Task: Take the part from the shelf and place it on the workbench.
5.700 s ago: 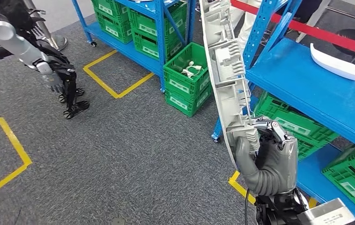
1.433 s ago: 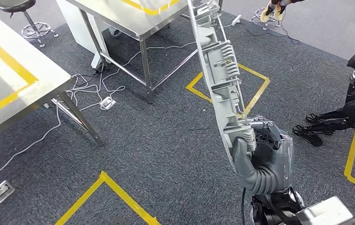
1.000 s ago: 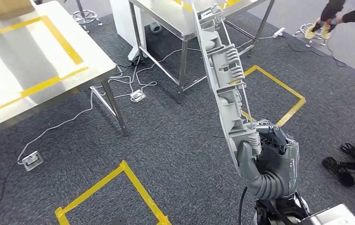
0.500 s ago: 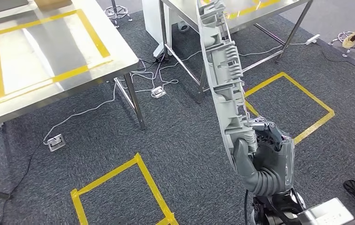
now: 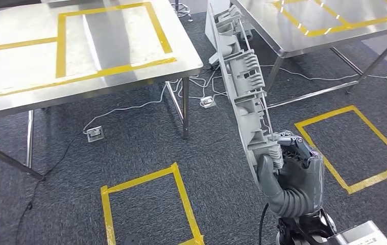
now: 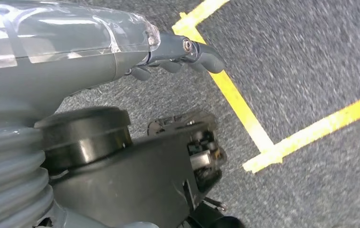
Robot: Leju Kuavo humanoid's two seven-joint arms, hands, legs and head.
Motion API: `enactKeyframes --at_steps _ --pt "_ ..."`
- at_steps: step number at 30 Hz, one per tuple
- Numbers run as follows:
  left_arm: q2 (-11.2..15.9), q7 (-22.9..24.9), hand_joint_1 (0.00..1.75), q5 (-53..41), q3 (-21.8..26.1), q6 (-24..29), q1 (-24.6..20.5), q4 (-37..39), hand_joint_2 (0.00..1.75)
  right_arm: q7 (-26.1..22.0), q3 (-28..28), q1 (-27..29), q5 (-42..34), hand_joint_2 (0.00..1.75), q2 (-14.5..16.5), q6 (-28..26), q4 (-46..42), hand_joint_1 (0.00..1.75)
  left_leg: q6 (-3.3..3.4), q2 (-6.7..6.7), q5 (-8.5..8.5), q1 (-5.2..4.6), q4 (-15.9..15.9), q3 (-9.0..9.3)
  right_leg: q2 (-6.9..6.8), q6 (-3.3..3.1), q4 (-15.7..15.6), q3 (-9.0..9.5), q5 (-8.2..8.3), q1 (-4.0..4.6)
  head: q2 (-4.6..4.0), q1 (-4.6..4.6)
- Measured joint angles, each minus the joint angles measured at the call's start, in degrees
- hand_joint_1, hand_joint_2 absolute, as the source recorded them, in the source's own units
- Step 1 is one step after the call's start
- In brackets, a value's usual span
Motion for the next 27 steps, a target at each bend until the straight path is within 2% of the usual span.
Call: enactKeyframes --at_steps 2,3,4,5,6,8,10,11,12,13,14,15,16,18,19,21,22,24,25,26,27 --pt "-0.1 0.0 0.00 0.0 0.0 0.0 0.0 0.0 1.75 0.0 0.0 0.0 0.0 1.75 0.0 0.1 0.0 1.75 -0.25 -1.35 0.17 -0.11 0.1 -0.09 2.33 -0.71 -7.0 2.97 3.22 -0.01 0.00 0.15" --pt "-0.2 0.0 0.00 0.0 0.0 0.0 -0.1 0.0 1.75 0.0 0.0 -0.1 0.0 1.75 0.0 0.1 0.0 1.75 -0.51 -1.88 0.33 -0.04 0.1 -0.33 3.20 -0.92 -9.1 3.79 3.71 0.03 0.00 0.20" --pt "-0.3 0.0 0.00 -0.1 0.0 0.0 0.0 0.0 1.75 0.0 0.0 -0.2 0.0 1.75 0.0 0.2 0.0 1.75 -0.87 -2.35 0.55 0.08 0.1 -0.63 3.53 -1.00 -9.8 4.06 3.57 0.10 0.00 0.22" --pt "-0.3 0.0 0.00 -0.1 0.0 0.0 0.0 0.0 1.75 0.0 0.0 -0.3 0.0 1.75 0.0 0.2 0.0 1.75 -1.24 -2.86 0.78 0.24 0.0 -0.89 3.11 -1.03 -10.3 4.15 3.64 0.19 0.00 0.28" --pt "-0.3 0.0 0.00 -0.1 0.0 0.0 0.1 0.0 1.75 0.0 0.0 -0.3 0.0 1.75 0.0 0.2 0.0 1.75 -1.58 -2.79 0.81 0.33 0.1 -1.12 2.51 -1.10 -10.6 4.24 3.80 0.13 0.00 0.36" --pt "-0.2 0.0 0.00 -0.1 0.0 0.0 0.2 0.0 1.75 0.0 0.0 -0.4 0.0 1.75 0.0 0.3 -0.1 1.75 -2.21 0.18 -0.70 0.11 1.7 -2.04 1.21 -1.37 -11.5 4.47 4.37 0.00 0.00 -0.02" --pt "-0.2 0.0 0.00 -0.1 0.0 0.0 0.1 0.0 1.75 0.0 0.0 -0.3 0.0 1.75 0.0 0.4 -0.1 1.75 -2.79 3.50 -4.33 0.14 7.3 -4.57 -0.22 -1.57 -11.8 4.51 4.63 -0.02 0.00 -0.71" --pt "-0.2 0.0 0.00 -0.2 0.0 0.0 0.1 0.0 1.75 0.0 0.0 -0.3 0.0 1.75 0.0 0.4 -0.1 1.75 -3.06 3.79 -6.05 0.36 10.9 -6.13 -1.01 -1.62 -11.8 4.46 4.64 -0.02 0.00 -1.04" --pt "-0.2 0.0 0.00 -0.2 0.0 0.0 0.1 0.0 1.75 0.0 0.0 -0.3 0.0 1.75 0.0 0.4 -0.1 1.75 -3.30 3.77 -6.99 0.57 13.5 -7.19 -1.78 -1.59 -11.8 4.42 4.62 -0.06 0.00 -1.25" --pt "-0.2 0.0 0.00 -0.2 0.0 0.0 0.1 0.0 1.75 0.0 0.0 -0.3 -0.1 1.75 0.0 0.5 0.0 1.75 -3.52 3.74 -6.90 0.75 14.5 -7.39 -2.53 -1.52 -11.8 4.41 4.57 -0.11 0.00 -1.48" --pt "-0.1 -0.1 0.00 -0.2 0.0 0.0 0.1 0.0 1.75 0.1 0.0 -0.4 -0.3 1.75 0.0 0.6 0.0 1.75 -3.71 3.89 -5.77 0.89 13.3 -6.50 -3.20 -1.39 -11.7 4.42 4.49 -0.17 0.00 -1.74" --pt "-0.1 -0.4 0.00 -0.2 0.0 0.2 0.1 0.0 1.75 0.2 0.0 -0.4 -0.5 1.75 0.0 0.9 0.0 1.75 -3.83 4.47 -3.94 0.98 10.2 -4.59 -3.78 -1.17 -11.5 4.46 4.35 -0.24 0.00 -2.01" --pt "0.0 -0.8 0.00 -0.2 0.0 0.4 0.1 0.0 1.75 0.3 0.1 -0.5 -0.9 1.75 0.1 1.3 0.0 1.75 -3.89 5.79 -2.53 0.88 6.5 -2.44 -4.31 -0.87 -11.4 4.48 4.16 -0.26 0.00 -2.27" --pt "0.0 -1.6 0.00 -0.1 0.0 1.1 0.0 0.0 1.75 0.4 0.1 -0.8 -1.6 1.75 0.2 2.3 0.2 1.75 -3.22 8.21 -1.16 0.41 1.1 0.32 -5.22 -0.20 -10.9 4.47 3.79 -0.02 0.00 -2.63" --pt "0.1 -1.9 0.00 0.1 0.0 1.4 -0.1 0.0 1.75 0.4 0.2 -1.1 -2.0 1.75 0.2 2.7 0.3 1.75 -2.69 8.69 -1.33 0.13 0.4 0.55 -5.74 0.05 -10.8 4.47 3.70 0.11 0.00 -2.56" --pt "0.3 -1.8 0.00 0.6 0.0 1.7 0.0 0.0 1.75 0.1 0.3 -1.9 -2.7 1.75 0.3 3.5 0.7 1.75 -1.58 7.56 -1.10 -0.04 0.2 0.24 -6.77 0.47 -10.8 4.54 3.57 0.12 0.00 -2.30" --pt "0.3 -1.5 0.00 0.9 0.0 1.7 0.0 0.0 1.75 -0.3 0.4 -2.4 -3.1 1.75 0.4 3.7 0.9 1.75 -1.18 6.79 -0.93 0.01 0.1 0.12 -6.36 0.70 -10.5 4.47 3.11 -0.05 0.00 -2.16" --pt "0.5 -0.5 0.00 1.4 0.0 1.7 -0.1 0.0 1.75 -2.1 0.5 -2.9 -4.2 1.75 0.7 3.7 1.4 1.75 -0.41 5.22 -0.59 0.24 0.0 0.05 -3.79 1.05 -7.0 3.11 0.52 -0.31 0.00 -1.81" --pt "0.6 -0.1 0.00 1.6 0.0 1.7 -0.1 0.0 1.75 -3.2 0.5 -2.9 -4.9 1.75 0.8 3.6 1.6 1.75 -0.16 4.43 -0.52 0.23 0.0 0.02 -2.25 1.07 -3.4 1.66 -1.36 -0.35 0.00 -1.46" --pt "0.7 0.4 0.00 1.9 0.0 1.7 -0.1 0.0 1.75 -4.1 0.6 -3.0 -5.5 1.75 1.0 3.5 1.9 1.75 0.06 3.73 -0.48 0.17 0.0 0.04 -1.44 1.03 0.5 -0.10 -3.06 -0.29 0.00 -1.10" --pt "0.9 0.7 0.00 2.4 0.0 1.9 -0.1 0.0 1.75 -4.9 0.6 -3.0 -6.2 1.75 1.2 3.5 2.2 1.75 0.18 3.03 -0.46 0.05 0.0 0.07 -1.11 0.93 3.7 -1.68 -4.04 -0.22 0.00 -0.72"
